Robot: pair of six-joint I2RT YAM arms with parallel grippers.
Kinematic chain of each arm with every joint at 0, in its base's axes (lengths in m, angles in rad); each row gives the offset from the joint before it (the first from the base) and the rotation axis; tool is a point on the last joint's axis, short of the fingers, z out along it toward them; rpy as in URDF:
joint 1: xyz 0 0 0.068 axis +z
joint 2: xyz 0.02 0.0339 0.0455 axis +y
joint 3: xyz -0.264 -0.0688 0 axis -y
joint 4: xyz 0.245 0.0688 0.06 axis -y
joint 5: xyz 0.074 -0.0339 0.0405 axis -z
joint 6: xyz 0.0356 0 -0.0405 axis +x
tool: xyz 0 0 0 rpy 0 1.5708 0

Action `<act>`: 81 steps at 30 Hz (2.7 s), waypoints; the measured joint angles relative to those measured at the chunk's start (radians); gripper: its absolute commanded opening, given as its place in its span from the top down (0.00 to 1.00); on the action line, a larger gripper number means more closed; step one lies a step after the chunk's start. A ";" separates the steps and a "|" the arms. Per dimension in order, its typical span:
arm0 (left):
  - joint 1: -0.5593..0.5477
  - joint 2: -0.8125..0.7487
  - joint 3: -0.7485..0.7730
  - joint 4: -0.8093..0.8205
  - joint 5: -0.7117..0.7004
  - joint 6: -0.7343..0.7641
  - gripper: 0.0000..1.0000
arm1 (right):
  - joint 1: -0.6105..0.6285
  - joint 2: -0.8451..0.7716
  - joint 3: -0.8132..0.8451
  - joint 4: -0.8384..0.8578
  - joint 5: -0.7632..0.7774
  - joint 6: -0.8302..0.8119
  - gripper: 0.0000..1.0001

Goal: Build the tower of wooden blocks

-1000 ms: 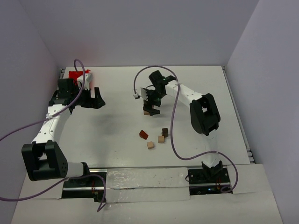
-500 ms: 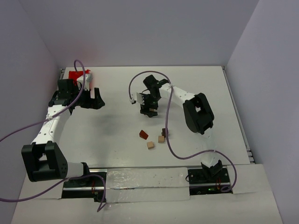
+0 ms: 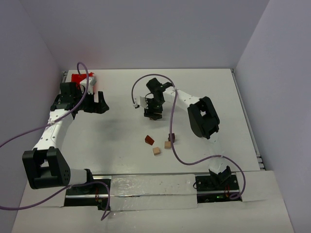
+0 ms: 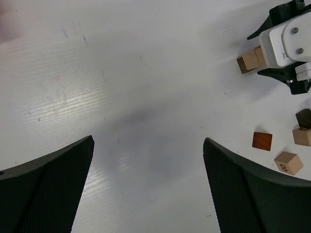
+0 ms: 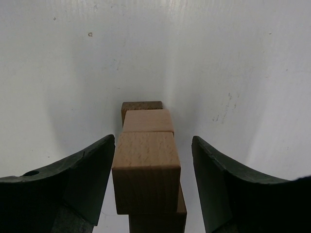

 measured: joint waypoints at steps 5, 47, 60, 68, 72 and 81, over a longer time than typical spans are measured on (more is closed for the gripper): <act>0.000 0.000 0.000 0.000 0.000 0.000 0.01 | 0.008 0.000 0.000 0.000 0.014 -0.005 0.33; 0.000 0.000 0.000 0.000 -0.002 0.000 0.01 | 0.014 0.041 0.040 -0.049 0.044 -0.009 0.46; 0.000 0.001 0.000 0.000 -0.002 0.000 0.01 | 0.014 0.045 0.047 -0.056 0.044 -0.009 0.46; 0.000 0.001 0.000 0.000 -0.002 0.000 0.01 | 0.014 0.045 0.047 -0.056 0.044 -0.009 0.48; 0.000 0.001 0.000 0.000 -0.002 0.000 0.01 | 0.014 0.045 0.047 -0.056 0.044 -0.009 0.49; 0.000 0.001 0.000 0.000 -0.002 0.000 0.01 | 0.015 0.046 0.049 -0.059 0.044 -0.008 0.53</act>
